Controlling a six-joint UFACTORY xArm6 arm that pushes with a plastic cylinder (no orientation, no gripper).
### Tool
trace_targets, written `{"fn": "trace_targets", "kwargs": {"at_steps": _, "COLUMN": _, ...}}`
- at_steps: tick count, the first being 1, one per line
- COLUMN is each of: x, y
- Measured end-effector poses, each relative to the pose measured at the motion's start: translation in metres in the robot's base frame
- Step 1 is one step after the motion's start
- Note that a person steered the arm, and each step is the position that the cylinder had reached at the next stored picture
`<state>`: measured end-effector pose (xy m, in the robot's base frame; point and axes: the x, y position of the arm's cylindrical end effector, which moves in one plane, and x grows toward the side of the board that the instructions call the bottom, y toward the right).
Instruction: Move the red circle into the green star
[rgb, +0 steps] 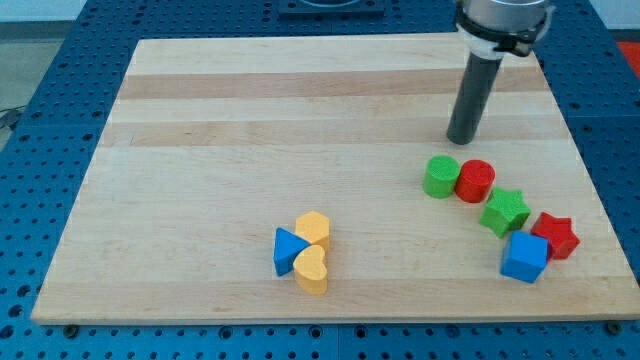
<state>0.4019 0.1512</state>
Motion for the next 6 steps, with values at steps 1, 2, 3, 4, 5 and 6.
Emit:
{"fn": "trace_targets", "kwargs": {"at_steps": 1, "x": 0.019, "y": -0.007}}
{"fn": "trace_targets", "kwargs": {"at_steps": 2, "x": 0.046, "y": -0.008}}
{"fn": "trace_targets", "kwargs": {"at_steps": 3, "x": 0.075, "y": -0.008}}
{"fn": "trace_targets", "kwargs": {"at_steps": 4, "x": 0.094, "y": -0.008}}
{"fn": "trace_targets", "kwargs": {"at_steps": 5, "x": 0.095, "y": -0.010}}
{"fn": "trace_targets", "kwargs": {"at_steps": 6, "x": 0.084, "y": -0.015}}
